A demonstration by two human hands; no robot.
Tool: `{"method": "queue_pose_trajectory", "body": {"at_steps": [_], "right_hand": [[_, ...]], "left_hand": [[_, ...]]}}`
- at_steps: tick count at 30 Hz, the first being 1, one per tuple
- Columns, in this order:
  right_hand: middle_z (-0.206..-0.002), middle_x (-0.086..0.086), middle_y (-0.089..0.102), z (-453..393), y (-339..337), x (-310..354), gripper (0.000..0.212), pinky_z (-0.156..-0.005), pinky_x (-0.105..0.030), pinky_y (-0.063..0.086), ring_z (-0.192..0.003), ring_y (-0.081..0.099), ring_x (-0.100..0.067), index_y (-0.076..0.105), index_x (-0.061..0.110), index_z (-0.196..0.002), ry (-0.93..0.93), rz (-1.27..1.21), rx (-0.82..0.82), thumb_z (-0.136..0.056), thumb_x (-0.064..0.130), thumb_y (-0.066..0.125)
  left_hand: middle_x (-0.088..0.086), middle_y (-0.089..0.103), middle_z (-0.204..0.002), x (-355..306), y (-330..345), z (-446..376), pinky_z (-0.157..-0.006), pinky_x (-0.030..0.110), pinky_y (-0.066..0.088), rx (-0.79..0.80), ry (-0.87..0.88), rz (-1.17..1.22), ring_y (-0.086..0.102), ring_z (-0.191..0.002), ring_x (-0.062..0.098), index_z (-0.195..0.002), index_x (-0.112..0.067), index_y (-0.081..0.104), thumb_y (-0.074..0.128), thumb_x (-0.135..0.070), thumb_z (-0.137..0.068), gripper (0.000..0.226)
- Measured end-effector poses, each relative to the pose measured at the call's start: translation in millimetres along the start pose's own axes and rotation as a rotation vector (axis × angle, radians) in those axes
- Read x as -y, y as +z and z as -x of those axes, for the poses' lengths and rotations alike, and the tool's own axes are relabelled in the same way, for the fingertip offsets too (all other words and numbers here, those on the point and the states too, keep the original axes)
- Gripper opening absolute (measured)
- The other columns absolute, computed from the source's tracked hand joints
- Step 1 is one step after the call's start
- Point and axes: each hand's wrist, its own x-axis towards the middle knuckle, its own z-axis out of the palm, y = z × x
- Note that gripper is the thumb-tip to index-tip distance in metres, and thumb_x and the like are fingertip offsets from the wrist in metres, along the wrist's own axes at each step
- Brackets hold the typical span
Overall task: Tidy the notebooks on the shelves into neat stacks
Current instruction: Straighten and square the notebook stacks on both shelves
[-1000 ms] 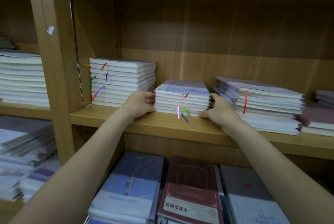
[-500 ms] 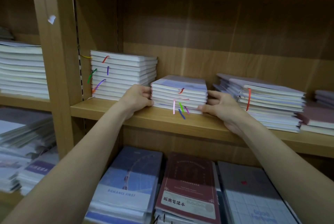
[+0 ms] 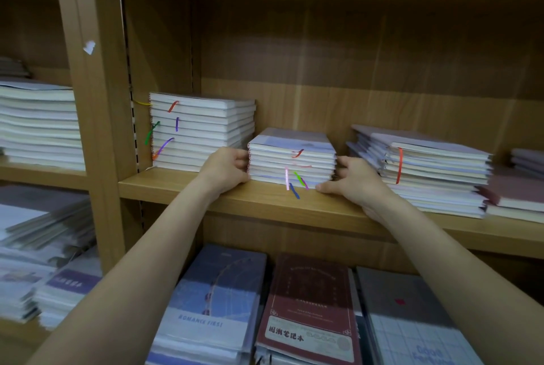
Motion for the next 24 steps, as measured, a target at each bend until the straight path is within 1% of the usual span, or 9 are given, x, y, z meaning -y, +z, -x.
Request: {"method": "queue_pose_trajectory", "body": {"at_steps": [2,4,8,11,16,17,19,21,24], "right_hand": [[-0.117,-0.001,0.064,-1.7,1.0,-0.9,0.061,-0.102,-0.039,0.042,-0.11,0.058,-0.019,0.055,0.013,-0.123,-0.003,0.071,-0.025,-0.068,0.011,0.081],[-0.116,-0.003,0.065,-3.8,1.1,-2.9,0.06,-0.102,-0.041,0.043,-0.108,0.059,-0.02,0.056,0.013,-0.123,0.003,0.064,-0.037,-0.069,0.009,0.081],[-0.116,-0.006,0.064,-3.4,-0.6,-3.9,0.061,-0.102,-0.04,0.042,-0.108,0.059,-0.022,0.054,0.011,-0.126,0.01,0.038,-0.051,-0.071,0.003,0.078],[-0.12,-0.007,0.062,-5.3,-1.0,-3.0,0.062,-0.098,-0.032,0.041,-0.11,0.057,-0.022,0.05,0.009,-0.131,0.012,0.054,-0.055,-0.074,0.004,0.076],[-0.123,-0.008,0.061,-7.3,-2.2,-1.1,0.064,-0.094,-0.028,0.038,-0.113,0.056,-0.021,0.051,0.01,-0.132,-0.015,0.095,-0.051,-0.074,0.005,0.077],[-0.124,-0.007,0.061,-6.9,-1.7,-0.8,0.066,-0.096,-0.028,0.039,-0.114,0.055,-0.021,0.051,0.01,-0.132,-0.01,0.084,-0.049,-0.073,0.005,0.077],[-0.124,-0.005,0.06,-7.6,-0.9,-2.5,0.069,-0.103,-0.035,0.04,-0.118,0.054,-0.022,0.051,0.01,-0.131,-0.007,0.059,-0.057,-0.069,0.004,0.08],[-0.118,0.0,0.06,-8.8,-1.2,-4.4,0.068,-0.103,-0.04,0.042,-0.116,0.054,-0.022,0.053,0.009,-0.129,-0.005,0.046,-0.061,-0.067,0.004,0.081],[-0.11,-0.001,0.063,-9.4,-3.1,-4.5,0.06,-0.1,-0.039,0.044,-0.108,0.058,-0.021,0.055,0.008,-0.124,0.006,0.017,-0.053,-0.07,-0.001,0.078]], "left_hand": [[0.006,0.069,-0.11,-0.4,0.1,0.5,-0.101,0.04,0.044,-0.007,0.003,-0.002,0.062,-0.105,0.019,-0.124,-0.012,0.058,0.06,0.008,-0.08,0.049],[0.006,0.07,-0.107,-0.4,-0.4,1.3,-0.099,0.039,0.045,-0.013,0.011,0.006,0.063,-0.102,0.017,-0.123,-0.013,0.06,0.06,0.009,-0.079,0.048],[0.007,0.069,-0.107,-1.9,-1.9,3.6,-0.096,0.031,0.047,-0.006,0.019,0.045,0.064,-0.097,0.015,-0.125,-0.01,0.058,0.062,0.009,-0.079,0.05],[0.007,0.068,-0.11,-4.2,-1.7,2.9,-0.091,0.026,0.045,-0.016,0.007,0.06,0.062,-0.097,0.014,-0.126,-0.009,0.056,0.064,0.008,-0.079,0.051],[0.005,0.069,-0.108,-4.6,-0.1,-1.1,-0.099,0.035,0.044,-0.028,-0.015,0.018,0.062,-0.101,0.018,-0.121,-0.01,0.06,0.066,0.004,-0.079,0.045],[0.004,0.068,-0.109,-4.3,-0.1,-0.7,-0.1,0.036,0.044,-0.01,-0.011,0.009,0.061,-0.103,0.018,-0.122,-0.011,0.059,0.065,0.003,-0.081,0.044],[0.001,0.066,-0.109,-3.2,-0.5,0.6,-0.101,0.034,0.043,0.037,0.002,0.005,0.06,-0.105,0.017,-0.124,-0.012,0.057,0.062,0.003,-0.083,0.044],[0.001,0.065,-0.112,-2.9,-1.2,1.5,-0.102,0.034,0.042,0.069,0.023,0.016,0.059,-0.107,0.016,-0.126,-0.012,0.055,0.059,0.006,-0.084,0.046],[0.004,0.065,-0.114,-2.9,-3.5,1.7,-0.099,0.031,0.044,0.085,0.01,0.07,0.06,-0.106,0.016,-0.128,-0.011,0.053,0.057,0.009,-0.083,0.049]]}}
